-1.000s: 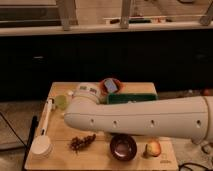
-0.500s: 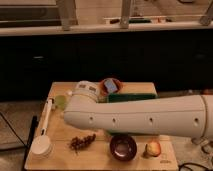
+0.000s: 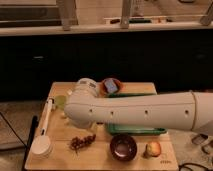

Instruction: Place grapes in plastic cup

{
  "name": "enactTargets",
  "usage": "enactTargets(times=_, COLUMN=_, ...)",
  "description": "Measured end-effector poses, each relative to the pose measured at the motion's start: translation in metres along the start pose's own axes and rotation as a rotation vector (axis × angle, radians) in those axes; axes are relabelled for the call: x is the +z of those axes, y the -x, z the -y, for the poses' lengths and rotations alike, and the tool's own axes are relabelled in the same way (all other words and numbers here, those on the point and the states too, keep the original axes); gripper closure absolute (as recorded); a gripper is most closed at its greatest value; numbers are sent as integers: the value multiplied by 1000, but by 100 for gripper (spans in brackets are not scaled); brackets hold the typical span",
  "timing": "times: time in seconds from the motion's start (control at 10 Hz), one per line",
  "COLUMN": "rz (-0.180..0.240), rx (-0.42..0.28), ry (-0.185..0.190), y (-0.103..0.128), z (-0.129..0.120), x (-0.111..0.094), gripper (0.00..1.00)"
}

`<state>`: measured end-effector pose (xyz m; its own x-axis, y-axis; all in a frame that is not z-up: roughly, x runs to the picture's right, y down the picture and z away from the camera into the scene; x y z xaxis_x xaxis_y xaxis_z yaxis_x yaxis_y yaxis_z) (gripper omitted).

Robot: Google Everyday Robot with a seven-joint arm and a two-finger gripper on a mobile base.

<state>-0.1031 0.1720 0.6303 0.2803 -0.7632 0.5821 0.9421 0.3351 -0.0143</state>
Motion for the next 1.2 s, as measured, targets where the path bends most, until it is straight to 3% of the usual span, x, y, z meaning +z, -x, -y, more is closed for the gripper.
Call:
enactTargets(times=0.3, rz=74, rx=91, ry=14, y=4, z=-6, x=15, gripper=20)
enactTargets(times=0.4, rz=80, rx=116, ry=20, y=6, z=-7, x=20, gripper=20)
enactTargets(times=0.9, rz=141, rx=297, ry=61, y=22, z=-15, x=86, gripper=20)
enactTargets(times=1.2, rz=152, rx=400, ry=78, y=23, z=-19, x=109, gripper=20)
